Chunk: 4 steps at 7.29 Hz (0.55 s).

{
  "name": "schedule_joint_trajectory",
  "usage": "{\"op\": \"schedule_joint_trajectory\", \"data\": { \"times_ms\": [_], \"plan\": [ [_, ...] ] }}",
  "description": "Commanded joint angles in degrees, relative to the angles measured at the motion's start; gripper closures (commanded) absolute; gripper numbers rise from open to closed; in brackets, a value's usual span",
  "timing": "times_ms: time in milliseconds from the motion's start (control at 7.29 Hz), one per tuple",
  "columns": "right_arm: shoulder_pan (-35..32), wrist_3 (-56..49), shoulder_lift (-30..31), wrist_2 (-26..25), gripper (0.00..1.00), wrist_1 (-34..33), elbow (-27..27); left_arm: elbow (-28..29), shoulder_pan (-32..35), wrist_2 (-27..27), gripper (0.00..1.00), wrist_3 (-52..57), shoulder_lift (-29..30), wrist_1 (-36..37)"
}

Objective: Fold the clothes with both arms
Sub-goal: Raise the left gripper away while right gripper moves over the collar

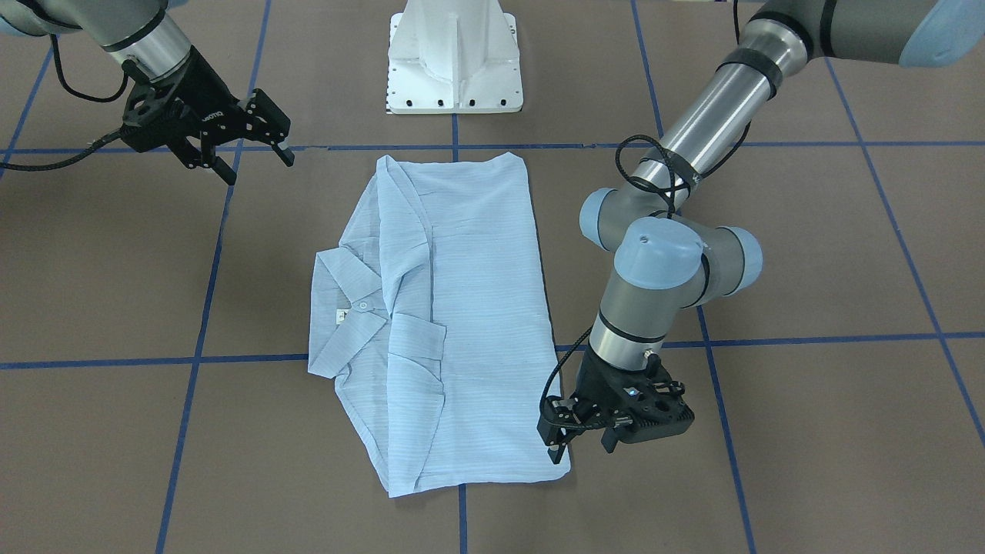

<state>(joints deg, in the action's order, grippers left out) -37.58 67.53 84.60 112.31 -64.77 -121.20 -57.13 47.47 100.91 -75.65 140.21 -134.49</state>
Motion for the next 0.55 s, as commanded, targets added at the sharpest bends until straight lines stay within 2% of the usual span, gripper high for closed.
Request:
{"op": "schedule_joint_trajectory", "data": {
  "times_ms": [0, 137, 412],
  "plan": [
    [4.34, -0.20, -2.85, -5.49, 0.00, -1.05, 2.89, -13.98, 1.30, 4.12, 0.00, 1.38, -8.32, 6.58],
    [7.41, -0.81, -5.38, -8.56, 0.00, -4.37, 3.16, -22.76, 1.39, 6.12, 0.00, 2.43, -13.77, 10.53],
    [15.14, -1.43, -18.35, -18.66, 0.00, -19.00, 7.79, -38.86, 1.40, 6.58, 0.00, 3.49, -18.21, 22.11]
  ]
}}
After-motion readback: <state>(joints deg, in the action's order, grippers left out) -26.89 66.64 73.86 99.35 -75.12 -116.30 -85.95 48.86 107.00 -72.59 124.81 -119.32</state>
